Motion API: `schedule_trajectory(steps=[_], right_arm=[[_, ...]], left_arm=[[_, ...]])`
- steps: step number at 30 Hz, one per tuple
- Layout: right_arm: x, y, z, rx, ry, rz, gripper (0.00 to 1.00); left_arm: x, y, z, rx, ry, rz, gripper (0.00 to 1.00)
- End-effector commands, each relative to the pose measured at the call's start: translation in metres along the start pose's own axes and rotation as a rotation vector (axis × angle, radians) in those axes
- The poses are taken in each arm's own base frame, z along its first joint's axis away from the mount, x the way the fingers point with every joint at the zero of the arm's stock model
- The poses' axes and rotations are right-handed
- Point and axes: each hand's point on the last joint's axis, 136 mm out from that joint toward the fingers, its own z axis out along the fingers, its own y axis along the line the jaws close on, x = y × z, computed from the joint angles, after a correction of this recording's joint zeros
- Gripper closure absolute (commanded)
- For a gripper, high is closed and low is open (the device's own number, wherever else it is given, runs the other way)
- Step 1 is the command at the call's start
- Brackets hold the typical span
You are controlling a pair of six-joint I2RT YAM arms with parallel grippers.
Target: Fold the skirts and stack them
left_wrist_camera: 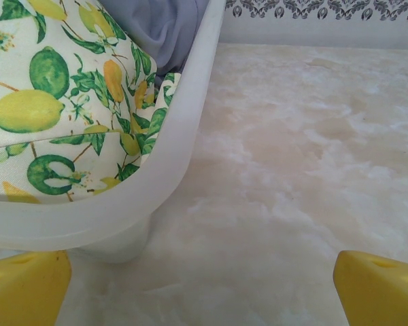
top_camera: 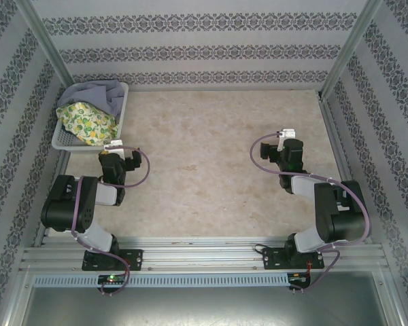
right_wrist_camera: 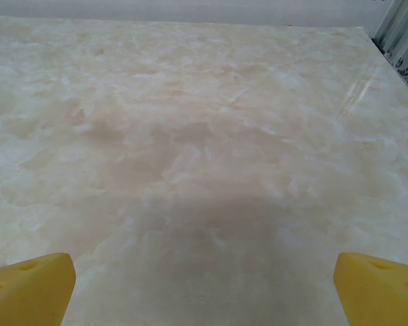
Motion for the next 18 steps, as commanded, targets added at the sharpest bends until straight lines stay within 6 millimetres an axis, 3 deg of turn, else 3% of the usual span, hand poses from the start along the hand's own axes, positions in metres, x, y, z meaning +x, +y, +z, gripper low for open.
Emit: schedule_trajectory(steps=[1,5,7,13,15,18], right_arm=[[-0.007,0.001,-0.003,-0.014,-0.033,-0.005,0.02],[-0.010,0.003,-0.006,-0.024,-0.049,-0.008,0.02],[-0.019,0.006,-0.017,-0.049,-0.075,-0.016,0.02],[-0.076,0.012,-0.075,-0.112,-0.216,0.034,0.02],[-0.093,0.012,-0.091,-0.128,-0.247,0.064,0.02],[-0.108,0.001,-0.105,-0.088,-0.260,0.192,0.02]], left_arm=[[-0.002,0.001,-0.003,-0.007,-0.010,0.009,0.00],[-0.002,0.002,-0.004,-0.013,-0.015,0.009,0.00],[-0.011,0.000,-0.017,0.009,-0.063,0.012,0.00],[-0.080,0.043,-0.099,-0.154,-0.318,-0.154,0.00],[-0.100,0.068,-0.125,-0.270,-0.285,-0.265,0.00],[-0.118,0.084,-0.149,-0.363,-0.201,-0.286,0.00]])
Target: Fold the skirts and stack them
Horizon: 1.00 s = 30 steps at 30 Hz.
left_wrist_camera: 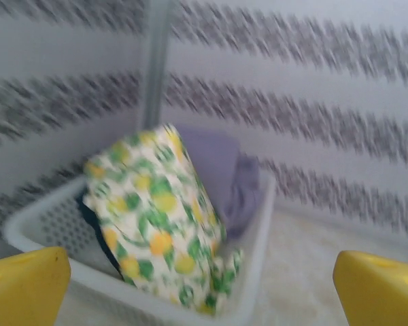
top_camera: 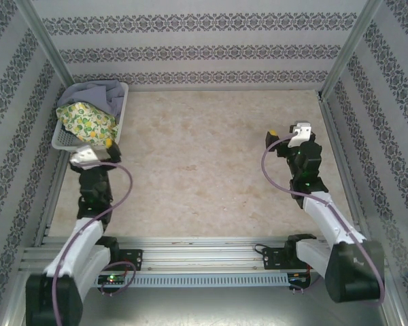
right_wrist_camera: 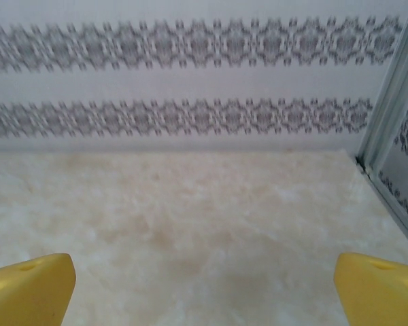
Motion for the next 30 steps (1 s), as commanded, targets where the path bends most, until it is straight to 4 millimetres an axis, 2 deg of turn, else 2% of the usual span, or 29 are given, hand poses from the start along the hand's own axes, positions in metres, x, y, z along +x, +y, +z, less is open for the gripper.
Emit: schedule_trajectory(steps=[1,3,5,8,10,12,16,20,23,28,30], right_arm=[[-0.005,-0.011,-0.007,0.067,0.041,0.175,0.02],[-0.013,-0.018,-0.011,0.112,0.051,0.288,0.02],[-0.027,-0.009,-0.013,0.068,0.063,0.286,0.02],[-0.041,-0.001,-0.012,0.036,0.113,0.317,0.02],[-0.047,0.005,-0.011,0.007,0.138,0.340,0.02],[-0.053,0.020,-0.009,-0.075,0.149,0.356,0.02],[-0.058,0.039,-0.006,-0.181,0.183,0.382,0.02],[-0.055,0.046,-0.001,-0.208,0.234,0.409,0.02],[-0.052,0.049,0.003,-0.213,0.249,0.415,0.02],[-0.048,0.048,0.007,-0.196,0.250,0.412,0.02],[-0.046,0.047,0.008,-0.186,0.248,0.415,0.02]], left_arm=[[0.007,0.032,-0.013,-0.203,0.205,0.013,0.00],[-0.001,0.032,-0.008,-0.247,0.308,0.020,0.00],[-0.004,0.030,0.002,-0.288,0.416,0.019,0.00],[-0.008,0.012,0.030,-0.245,0.559,0.006,0.00],[-0.010,0.010,0.047,-0.252,0.618,0.007,0.00],[-0.004,0.013,0.066,-0.260,0.675,0.000,0.00],[0.014,0.028,0.094,-0.269,0.752,-0.070,0.00],[0.044,0.042,0.123,-0.247,0.873,-0.152,0.00],[0.061,0.042,0.144,-0.215,0.960,-0.106,0.00],[0.081,0.044,0.178,-0.204,1.001,-0.055,0.00],[0.094,0.047,0.185,-0.216,1.039,-0.043,0.07]])
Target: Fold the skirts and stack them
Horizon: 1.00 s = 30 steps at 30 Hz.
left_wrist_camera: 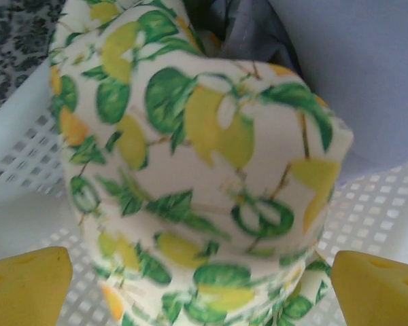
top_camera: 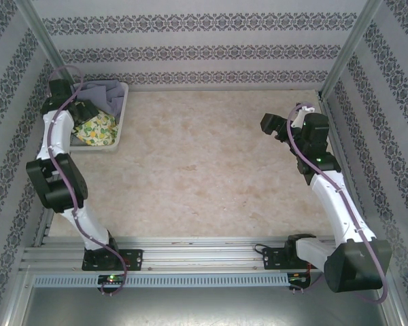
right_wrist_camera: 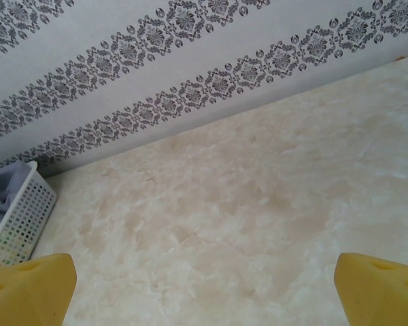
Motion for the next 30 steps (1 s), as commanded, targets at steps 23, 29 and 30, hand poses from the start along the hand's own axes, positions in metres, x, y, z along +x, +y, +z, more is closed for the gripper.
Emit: schedule_trajectory(steps=[23,29,30], right_arm=[[-0.023,0.041,-0.006,-0.135,-0.080,0.033,0.02],[-0.018,0.059,0.006,-0.188,-0.034,0.017,0.02],[-0.015,0.061,0.008,-0.190,-0.022,0.012,0.02]], left_arm=[[-0.009,-0.096,-0.241,0.564,-0.343,0.203,1.00],[0.043,-0.178,-0.295,0.794,-0.339,0.460,1.00],[0.053,-0.189,-0.293,0.819,-0.321,0.483,1.00]])
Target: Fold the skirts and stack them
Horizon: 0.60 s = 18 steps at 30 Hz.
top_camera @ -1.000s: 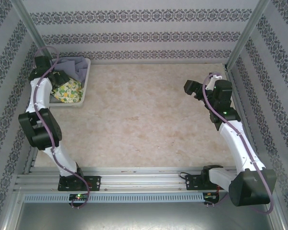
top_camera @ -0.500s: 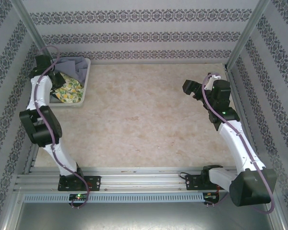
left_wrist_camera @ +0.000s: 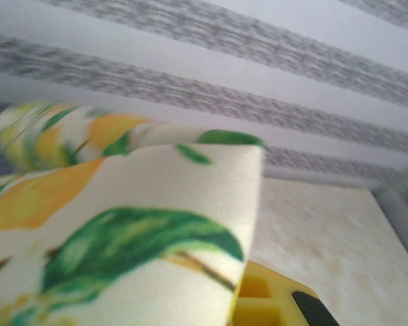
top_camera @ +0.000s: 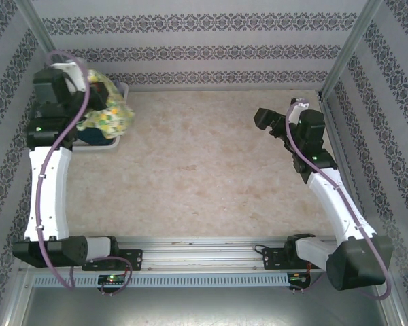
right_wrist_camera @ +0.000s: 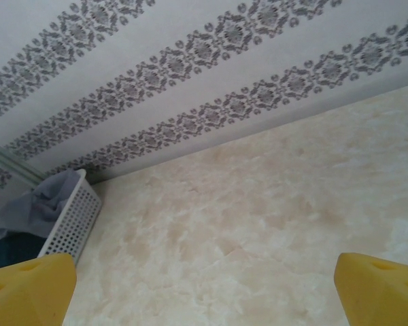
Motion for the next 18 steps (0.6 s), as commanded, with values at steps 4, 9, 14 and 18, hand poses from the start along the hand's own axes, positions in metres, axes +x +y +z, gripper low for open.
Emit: schedule_trajectory(steps=[4,9,14,18], right_arm=[[0.007,0.026,0.011,-0.073,0.035,-0.043,0.02],[0.030,0.024,0.020,-0.057,0.089,-0.064,0.02],[0.062,0.019,0.034,-0.061,0.165,-0.057,0.02],[0.092,0.023,0.046,-0.093,0.256,-0.098,0.02]], left_arm=[[0.034,-0.062,0.047,0.222,0.088,0.035,1.00],[0.075,-0.103,0.086,0.383,0.129,-0.096,1.00],[0.143,-0.115,0.137,0.464,0.197,-0.270,0.98],[0.200,-0.094,0.164,0.387,0.281,-0.297,0.49]])
